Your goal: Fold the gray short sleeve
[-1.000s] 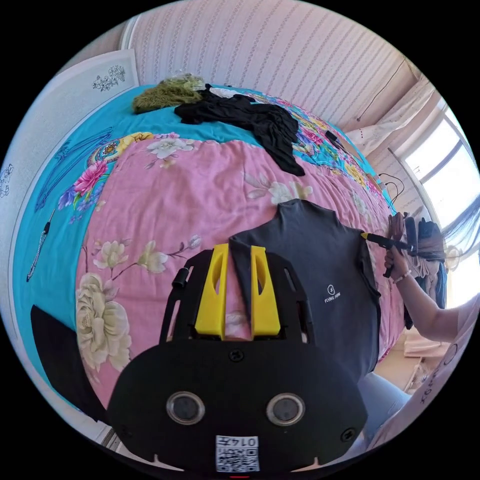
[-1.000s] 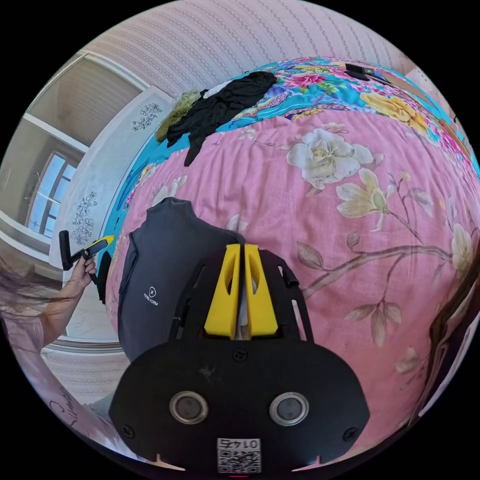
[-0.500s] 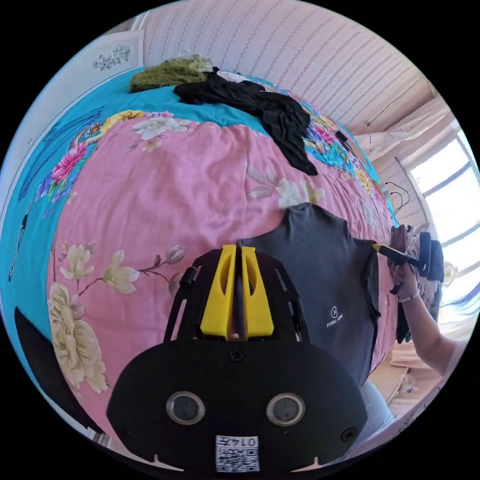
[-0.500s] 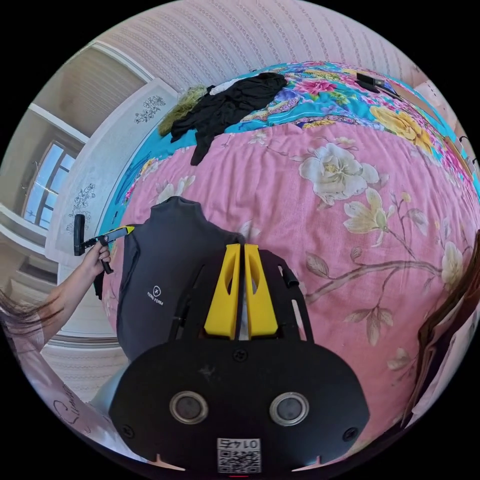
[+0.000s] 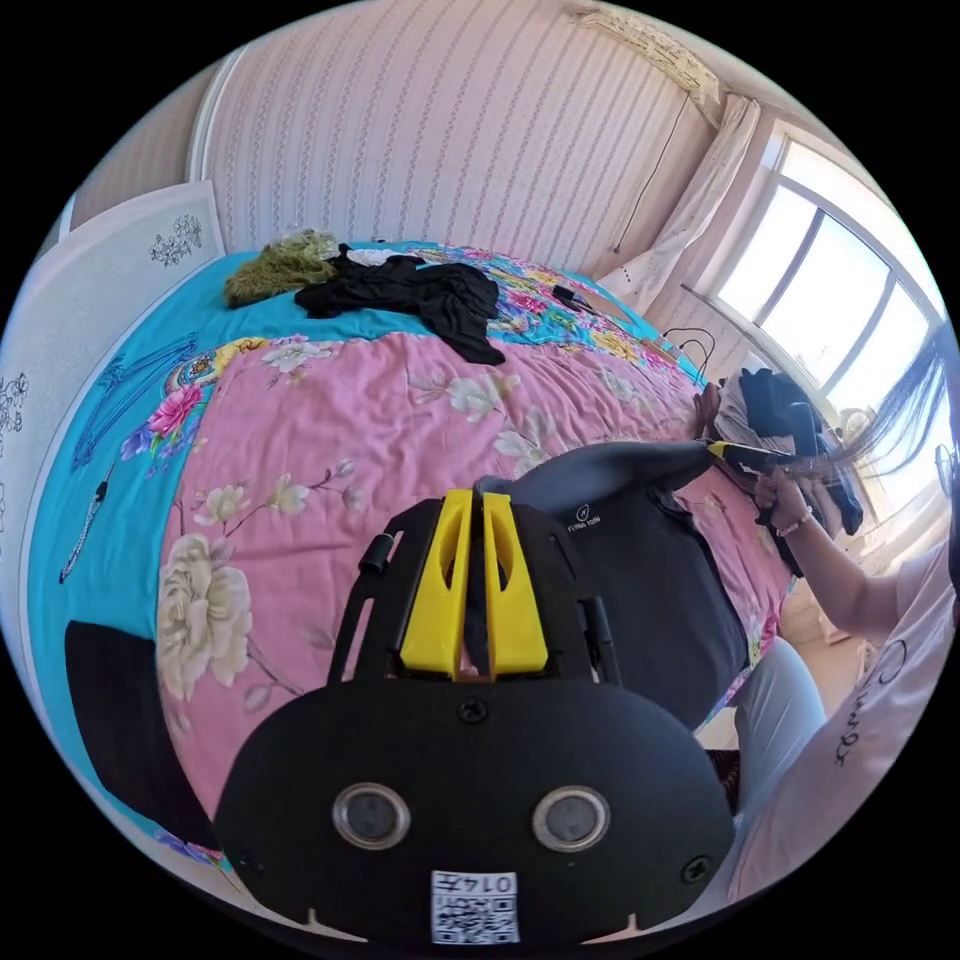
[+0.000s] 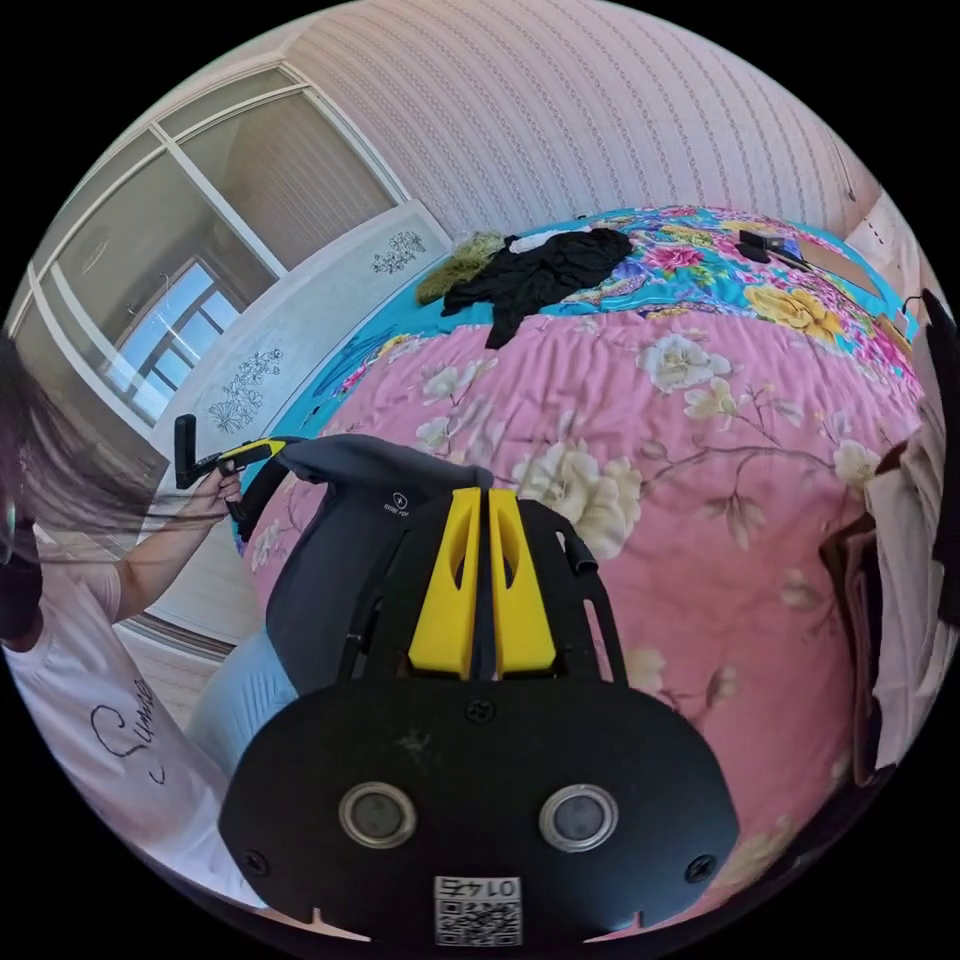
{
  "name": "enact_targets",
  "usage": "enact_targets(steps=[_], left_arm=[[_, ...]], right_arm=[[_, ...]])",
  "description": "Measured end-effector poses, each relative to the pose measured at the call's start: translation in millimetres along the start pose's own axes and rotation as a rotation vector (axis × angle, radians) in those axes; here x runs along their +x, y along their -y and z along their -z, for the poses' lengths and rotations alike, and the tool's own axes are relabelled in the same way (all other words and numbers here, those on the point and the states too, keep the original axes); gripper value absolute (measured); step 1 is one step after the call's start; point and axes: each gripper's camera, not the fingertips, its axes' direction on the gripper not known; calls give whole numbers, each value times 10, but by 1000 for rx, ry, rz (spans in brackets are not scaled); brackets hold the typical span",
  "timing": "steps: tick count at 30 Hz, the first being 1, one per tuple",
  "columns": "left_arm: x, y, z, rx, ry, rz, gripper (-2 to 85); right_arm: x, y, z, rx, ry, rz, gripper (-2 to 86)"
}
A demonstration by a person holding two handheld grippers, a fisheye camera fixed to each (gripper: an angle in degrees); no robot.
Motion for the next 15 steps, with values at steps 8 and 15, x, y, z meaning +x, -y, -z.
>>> enact_targets(steps=[8,15], left_arm=[[501,-1708,642,-93,-53,76,-5],[647,-2471,681,-211,117,111,18]], right_arm=[[-393,-1808,326,-102,44,-148,7],[-702,-2459,299,-121,-61,-201,17]])
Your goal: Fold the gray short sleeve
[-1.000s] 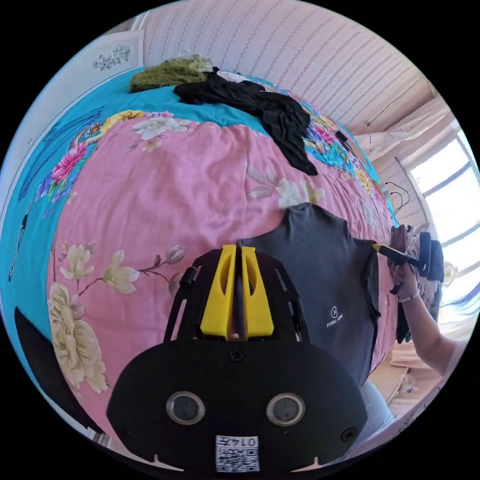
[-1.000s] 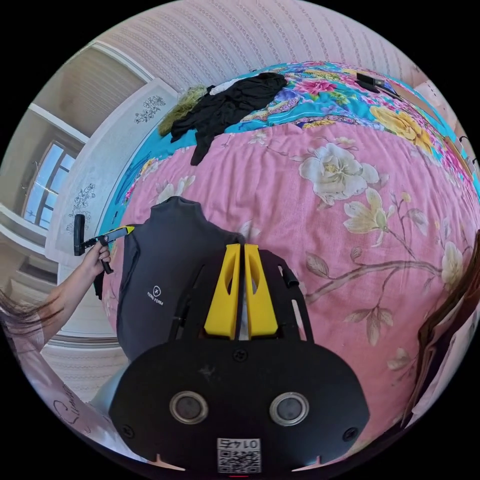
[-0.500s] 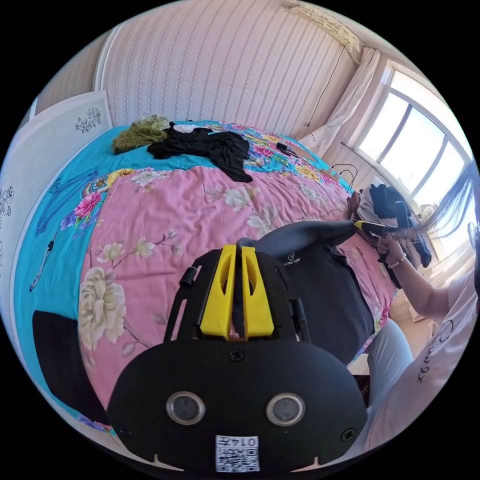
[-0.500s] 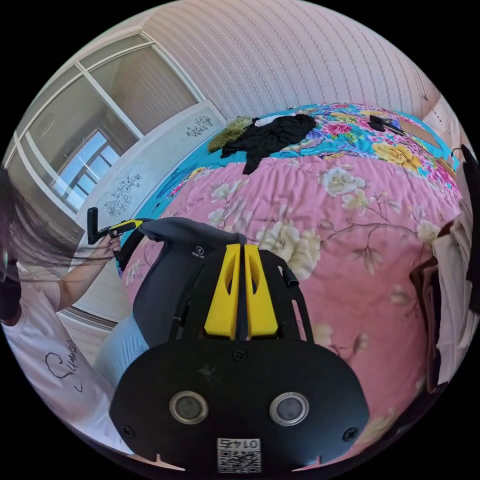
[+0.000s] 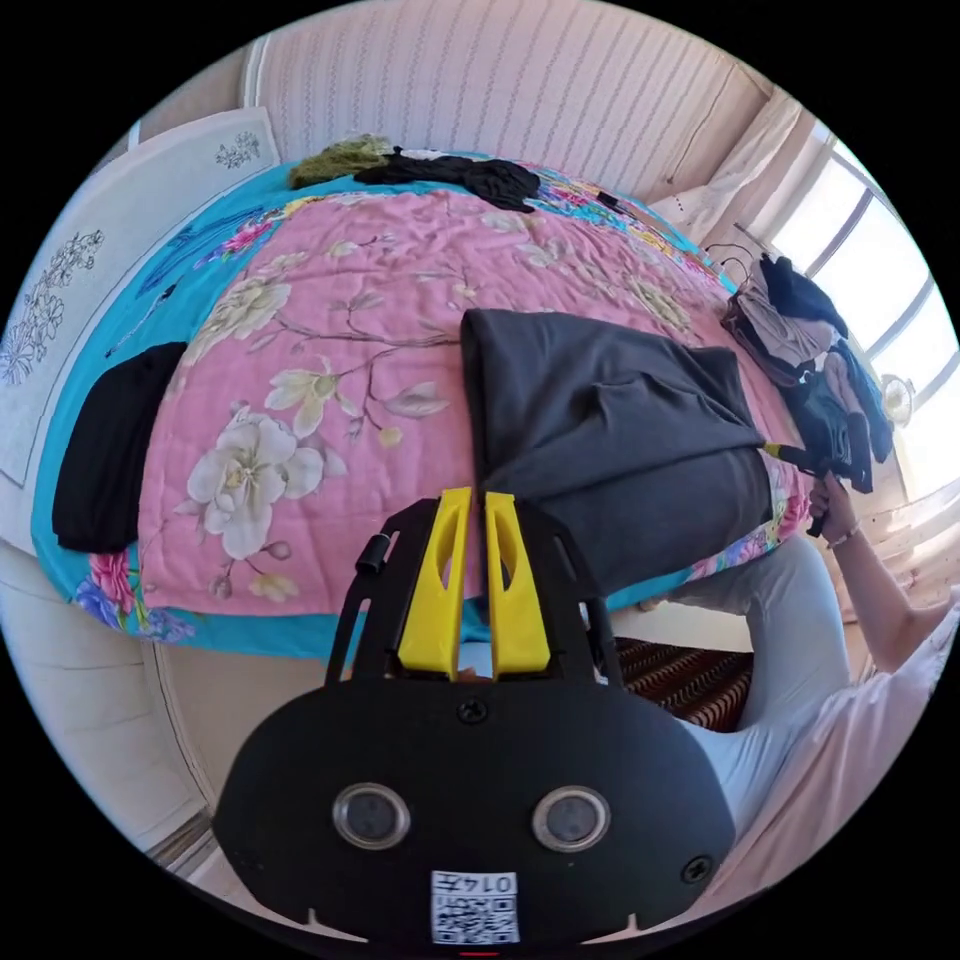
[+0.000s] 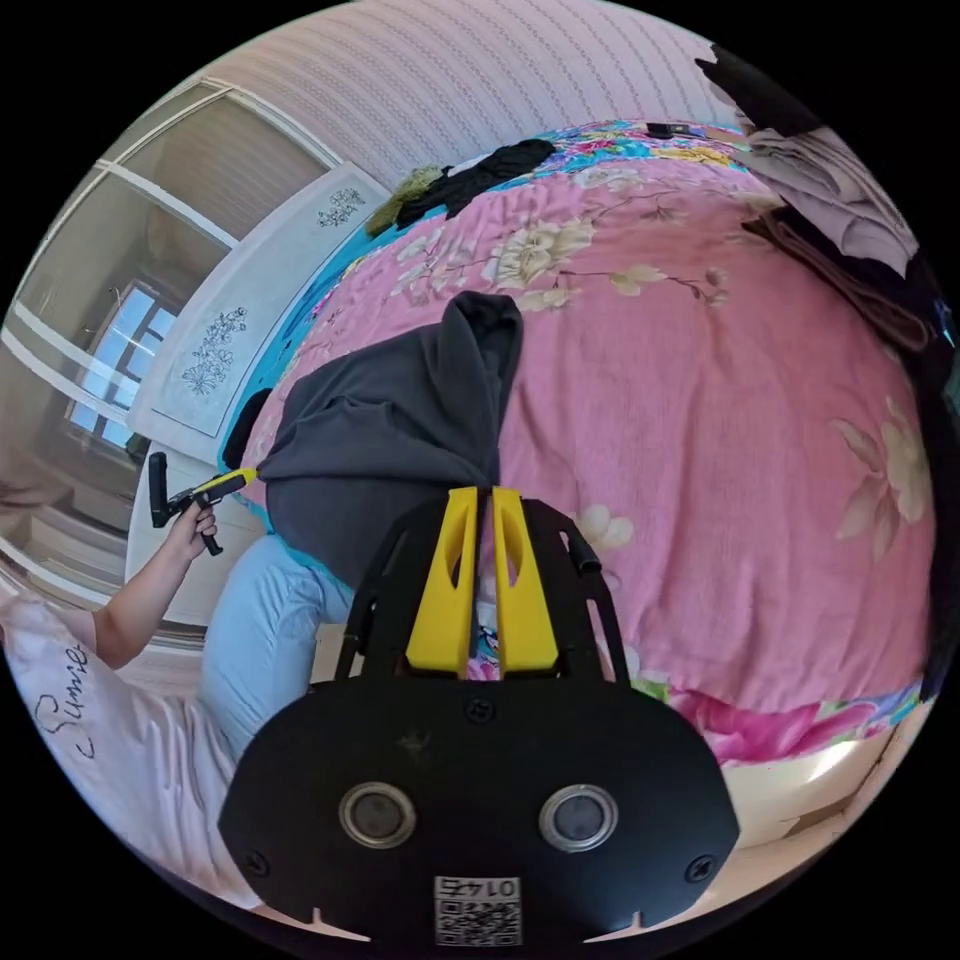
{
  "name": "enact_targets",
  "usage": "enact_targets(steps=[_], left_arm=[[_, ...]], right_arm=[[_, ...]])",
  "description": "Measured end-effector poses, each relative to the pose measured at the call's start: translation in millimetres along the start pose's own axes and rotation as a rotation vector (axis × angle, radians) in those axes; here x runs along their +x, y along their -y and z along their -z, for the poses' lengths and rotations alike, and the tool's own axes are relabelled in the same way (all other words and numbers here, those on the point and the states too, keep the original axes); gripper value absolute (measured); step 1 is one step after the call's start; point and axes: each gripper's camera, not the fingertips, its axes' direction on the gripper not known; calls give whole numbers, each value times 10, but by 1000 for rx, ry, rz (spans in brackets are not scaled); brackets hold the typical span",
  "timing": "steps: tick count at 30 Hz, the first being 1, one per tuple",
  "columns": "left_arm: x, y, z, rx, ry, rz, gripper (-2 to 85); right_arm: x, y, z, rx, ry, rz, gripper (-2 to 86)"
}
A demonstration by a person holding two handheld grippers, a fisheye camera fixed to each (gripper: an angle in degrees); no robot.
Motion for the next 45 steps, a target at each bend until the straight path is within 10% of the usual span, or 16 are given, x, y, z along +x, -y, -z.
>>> enact_targets(steps=[14,29,45], left_arm=[[923,503,-336,-14,-115,-85,76],[1013,-632,216,24,-325,-246,29],[1834,-1039,-4,-13,-274,-321,41]], right_arm=[[-1281,646,-582,-42,-187,177,71],[-1324,-121,-39,-114,205,364,15],[-1528,51,160,46,-180,220,45]])
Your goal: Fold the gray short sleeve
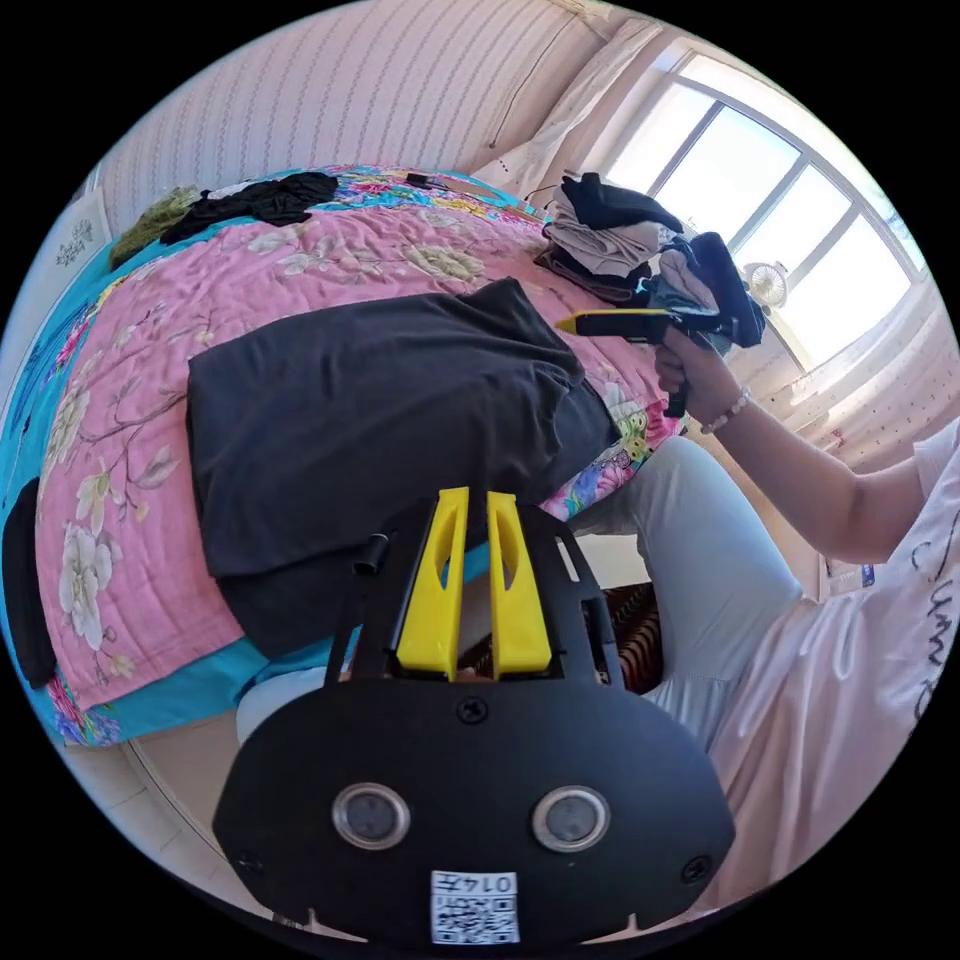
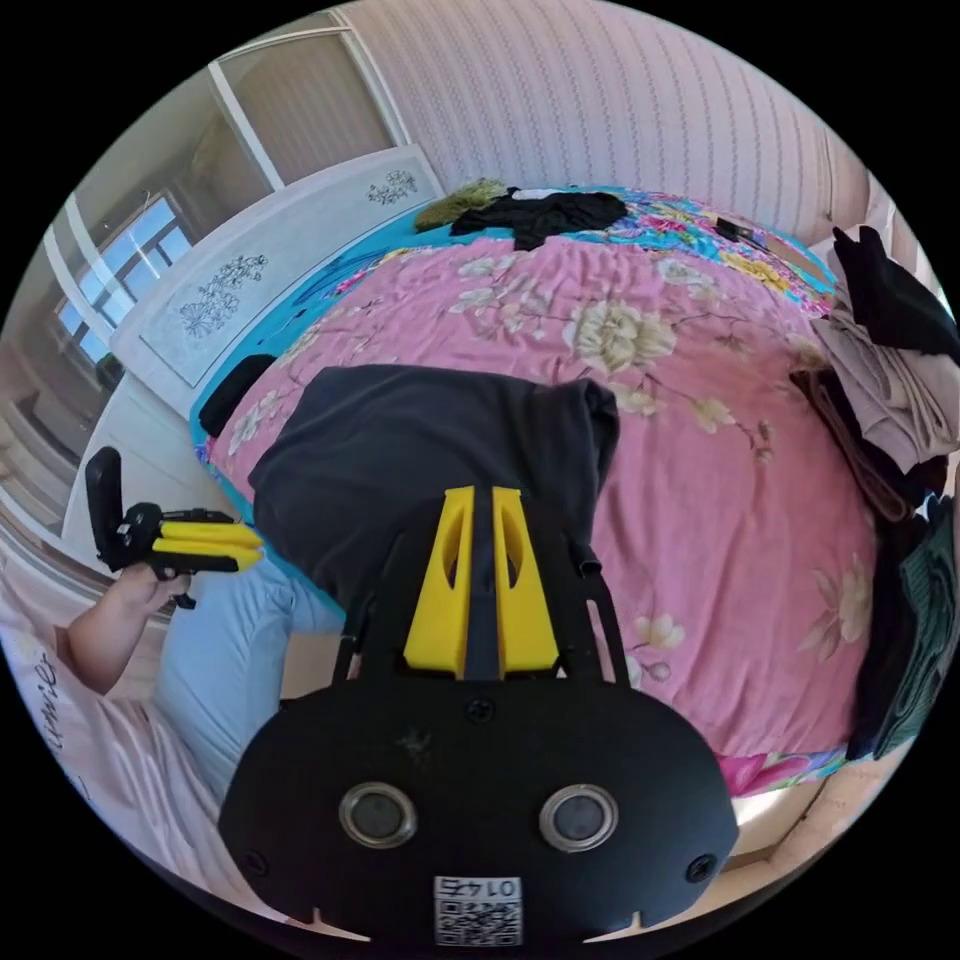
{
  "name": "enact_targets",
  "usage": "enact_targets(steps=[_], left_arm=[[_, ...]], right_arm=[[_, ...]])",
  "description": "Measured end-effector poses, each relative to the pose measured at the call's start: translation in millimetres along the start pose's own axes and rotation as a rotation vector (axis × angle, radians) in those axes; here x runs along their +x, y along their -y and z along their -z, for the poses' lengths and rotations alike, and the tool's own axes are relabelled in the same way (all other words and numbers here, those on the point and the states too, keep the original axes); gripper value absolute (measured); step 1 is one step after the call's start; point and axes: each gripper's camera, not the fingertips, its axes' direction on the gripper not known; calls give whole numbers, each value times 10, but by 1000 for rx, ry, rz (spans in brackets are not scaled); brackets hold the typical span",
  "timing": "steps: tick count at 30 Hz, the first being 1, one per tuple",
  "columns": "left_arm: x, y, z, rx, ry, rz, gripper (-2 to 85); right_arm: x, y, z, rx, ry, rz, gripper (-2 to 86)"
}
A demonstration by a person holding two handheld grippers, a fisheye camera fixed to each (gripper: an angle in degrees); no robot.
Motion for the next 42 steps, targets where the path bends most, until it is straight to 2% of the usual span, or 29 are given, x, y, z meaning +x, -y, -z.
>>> enact_targets(steps=[3,5,7,13,16,19,25,28,31,34,36,40,42], left_arm=[[152,168,-213,-19,31,-43,41],[218,276,-355,-41,29,-62,41],[240,337,-422,-45,34,-69,41],[234,596,-666,-55,5,-56,42],[322,677,-910,-119,-8,-77,43],[444,632,-1142,-205,29,-110,42],[548,461,-1331,-227,70,-118,35],[544,447,-1332,-204,53,-91,34],[573,442,-1302,-177,52,-89,31],[591,415,-1395,-188,52,-86,26],[612,382,-1491,-205,71,-90,19],[666,328,-1558,-183,93,-103,3],[660,311,-1576,-173,83,-96,0]], right_arm=[[209,389,-7,36,-73,-77,54],[534,594,20,60,-70,-225,41],[743,667,33,62,-73,-278,45],[846,843,-388,-68,-132,-103,109],[749,905,-596,-118,-188,-27,75],[768,917,-598,-84,-252,0,16],[1254,914,-569,-57,-160,-171,9],[1188,874,-491,-12,-29,-144,42],[948,871,-447,26,-16,-47,68],[983,975,-705,-100,-41,-95,40],[1048,1006,-752,-94,15,-127,17],[1117,1033,-883,-119,-57,-134,-2],[1150,1020,-896,-112,-31,-157,-4]])
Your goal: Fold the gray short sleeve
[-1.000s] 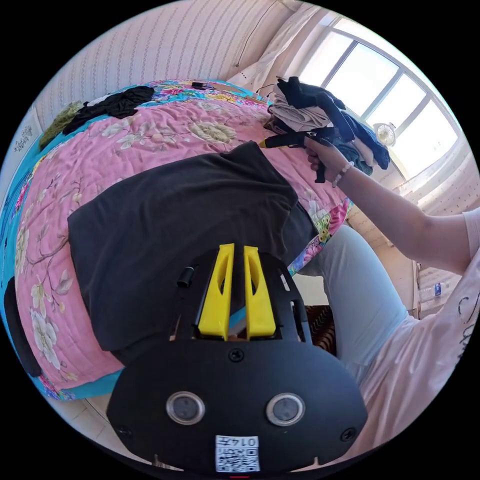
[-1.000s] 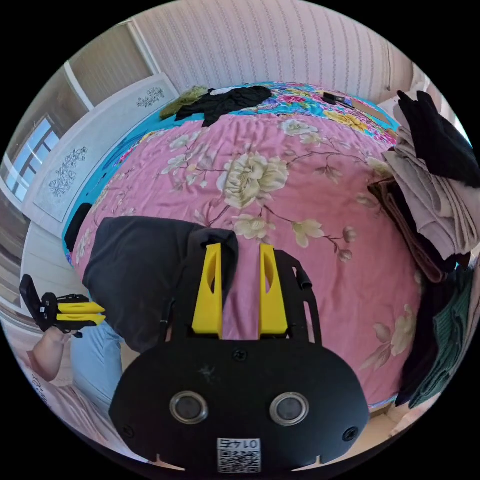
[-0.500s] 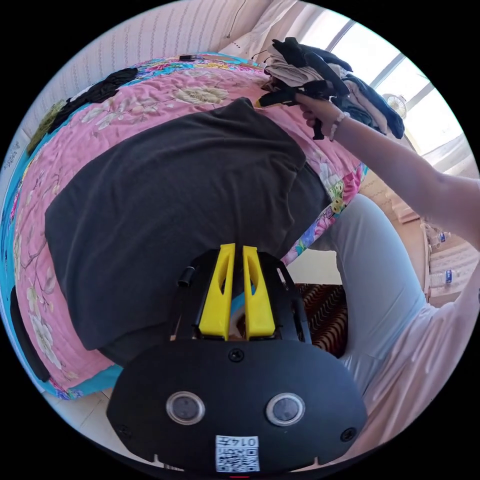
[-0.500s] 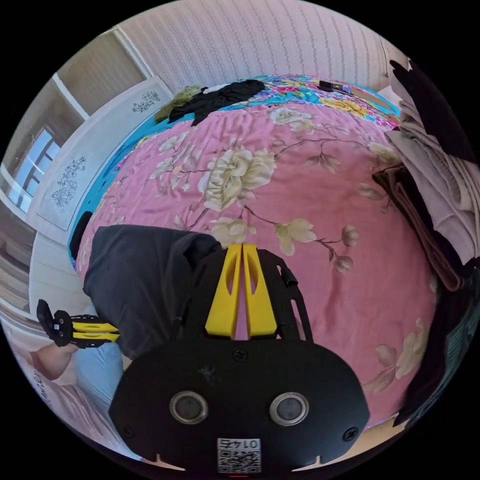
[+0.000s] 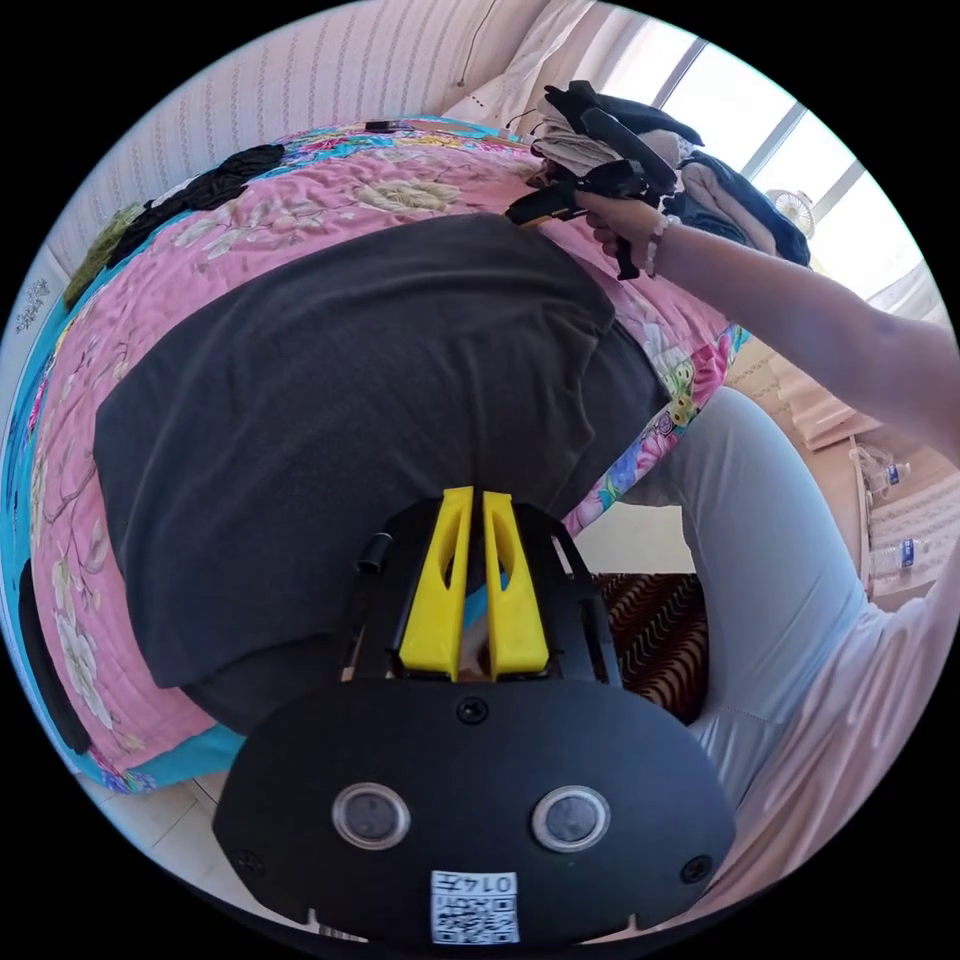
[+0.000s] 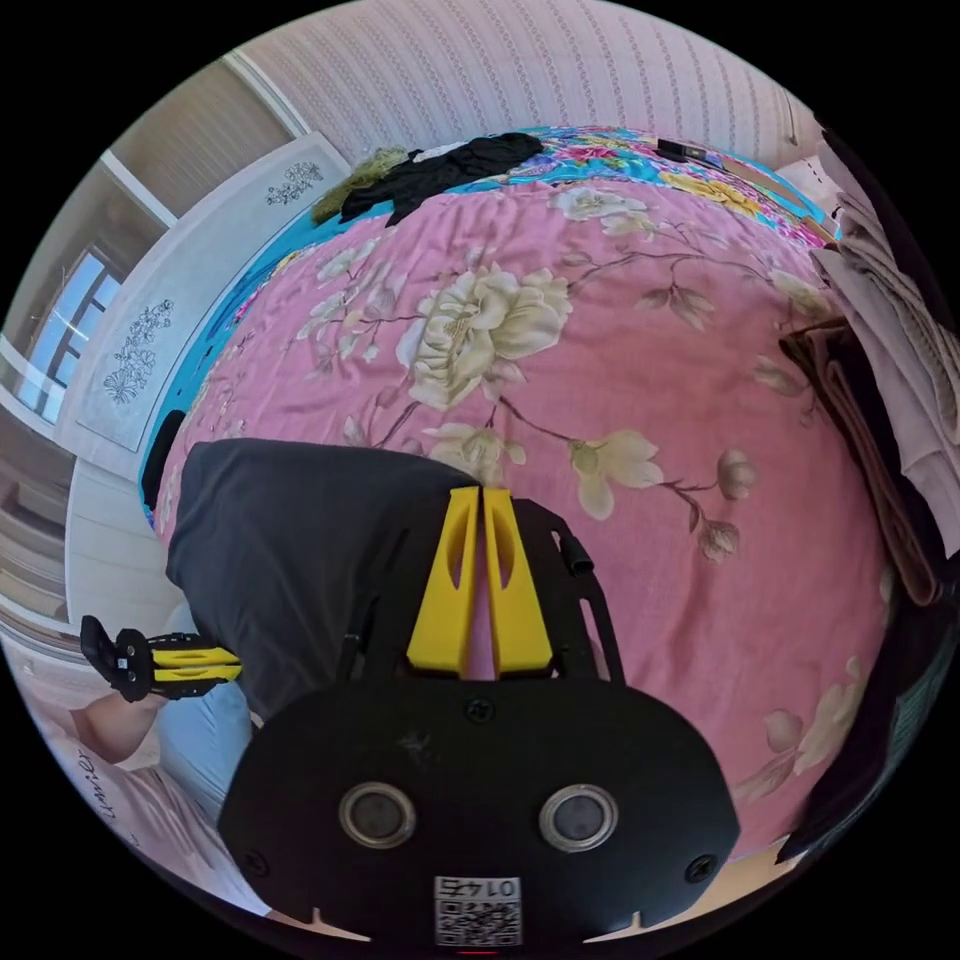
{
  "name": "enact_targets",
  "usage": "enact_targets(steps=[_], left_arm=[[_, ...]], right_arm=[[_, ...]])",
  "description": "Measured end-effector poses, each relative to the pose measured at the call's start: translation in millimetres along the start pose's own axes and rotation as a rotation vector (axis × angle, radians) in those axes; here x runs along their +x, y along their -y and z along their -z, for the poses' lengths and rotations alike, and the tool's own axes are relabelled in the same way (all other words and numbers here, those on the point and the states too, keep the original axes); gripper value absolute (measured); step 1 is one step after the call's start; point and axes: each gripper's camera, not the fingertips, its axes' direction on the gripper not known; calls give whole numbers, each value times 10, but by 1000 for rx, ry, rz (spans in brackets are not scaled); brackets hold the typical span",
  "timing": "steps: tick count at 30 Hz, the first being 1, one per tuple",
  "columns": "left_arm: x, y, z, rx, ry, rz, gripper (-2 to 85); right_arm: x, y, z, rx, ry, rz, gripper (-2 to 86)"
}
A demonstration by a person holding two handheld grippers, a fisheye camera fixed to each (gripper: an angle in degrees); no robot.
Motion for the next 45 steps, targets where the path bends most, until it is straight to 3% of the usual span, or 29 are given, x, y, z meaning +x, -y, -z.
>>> enact_targets(steps=[6,10,13,16,19,25,29,31,33,35,38,40,41,45], left_arm=[[18,-52,144,47,-8,33,-6],[138,-93,154,80,-21,-3,-9],[176,-128,-192,-41,97,-9,-10],[223,-153,-172,-8,95,-5,-10],[315,-184,-31,23,84,-16,-10],[434,-183,55,151,164,30,-10],[368,-47,-256,104,158,80,-10],[394,-74,-344,142,183,62,-10],[425,-96,-366,162,202,49,-10],[490,-70,-261,145,153,-1,-10],[584,-100,-264,182,182,-44,-10],[545,-77,-532,84,193,-43,-10],[517,-103,-536,137,174,-39,-10],[486,-43,-429,119,147,-40,-10]], right_arm=[[-352,-338,498,165,24,15,-3],[-964,-761,361,75,225,189,-3],[-1227,-982,-113,-108,-22,247,-5],[-1490,-1111,-208,-47,-165,377,-8],[-1700,-982,-125,-154,-215,452,-9],[-2219,-456,124,-17,112,501,-6],[-2708,-18,-551,-128,-4,547,-5],[-2702,14,-1016,-225,-46,536,-6],[-2551,103,-988,-218,49,443,-6],[-2509,258,-879,-338,96,466,-5],[-2567,380,-659,-217,-56,505,-5],[-2543,502,-784,-207,-105,468,-4],[-2504,535,-1008,-264,-131,459,-4],[-2275,503,-892,-208,-54,377,-5]])
